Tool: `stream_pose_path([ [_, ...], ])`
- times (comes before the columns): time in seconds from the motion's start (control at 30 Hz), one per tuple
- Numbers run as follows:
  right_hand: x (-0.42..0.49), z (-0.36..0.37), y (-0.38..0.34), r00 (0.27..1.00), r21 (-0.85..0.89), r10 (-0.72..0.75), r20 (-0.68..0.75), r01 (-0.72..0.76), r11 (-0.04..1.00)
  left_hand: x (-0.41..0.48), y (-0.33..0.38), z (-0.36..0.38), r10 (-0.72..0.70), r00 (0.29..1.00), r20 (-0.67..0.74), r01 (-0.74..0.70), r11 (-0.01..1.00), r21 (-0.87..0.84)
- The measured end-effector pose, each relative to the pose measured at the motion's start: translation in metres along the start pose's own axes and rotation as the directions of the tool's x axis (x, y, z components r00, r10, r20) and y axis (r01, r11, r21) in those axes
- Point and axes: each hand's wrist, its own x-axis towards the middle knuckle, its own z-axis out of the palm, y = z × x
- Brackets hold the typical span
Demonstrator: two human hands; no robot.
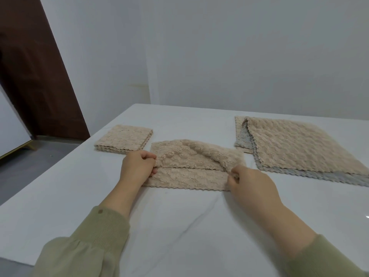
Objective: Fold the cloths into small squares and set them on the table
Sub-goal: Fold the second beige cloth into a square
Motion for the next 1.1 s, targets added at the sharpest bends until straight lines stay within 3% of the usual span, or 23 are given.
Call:
stream_pose_path([
  [0.13,0.021,0.006,0.010,0.998,0.047,-0.049,0.041,0.047,0.998,0.001,0.003,0.002,-0.076,0.996,0.035,0.081,0.981,-0.176],
  [0.23,0.039,0.009,0.021,0.998,0.145,-0.040,0.038,0.034,0.989,-0.003,0.007,0.003,-0.072,0.984,0.164,0.122,0.939,-0.321],
  [0.37,0.047,0.008,0.028,0.995,0.452,0.080,-0.059,-0.044,0.891,-0.005,0.013,0.000,-0.030,0.980,0.198,0.111,0.903,-0.415],
  [0.47,0.049,0.006,0.032,0.959,0.574,0.205,-0.195,-0.058,0.817,-0.006,0.014,-0.003,0.003,0.987,0.160,0.074,0.878,-0.473],
  [0.6,0.050,0.004,0.037,0.916,0.594,0.297,-0.268,-0.086,0.800,-0.004,0.015,-0.010,0.006,0.981,0.194,0.071,0.919,-0.387],
  [0.77,0.051,0.011,0.038,0.975,0.337,0.203,-0.089,-0.163,0.927,-0.002,0.015,-0.012,-0.091,0.906,0.414,0.141,0.986,-0.092],
  [0.93,0.054,0.014,0.041,0.973,0.347,0.197,-0.117,-0.146,0.927,0.006,0.010,-0.006,-0.073,0.974,0.216,0.072,0.997,0.014],
  [1.1,0.054,0.012,0.043,0.927,0.509,0.255,-0.274,-0.085,0.857,0.007,0.011,-0.010,-0.062,0.961,0.271,0.079,0.996,-0.050],
])
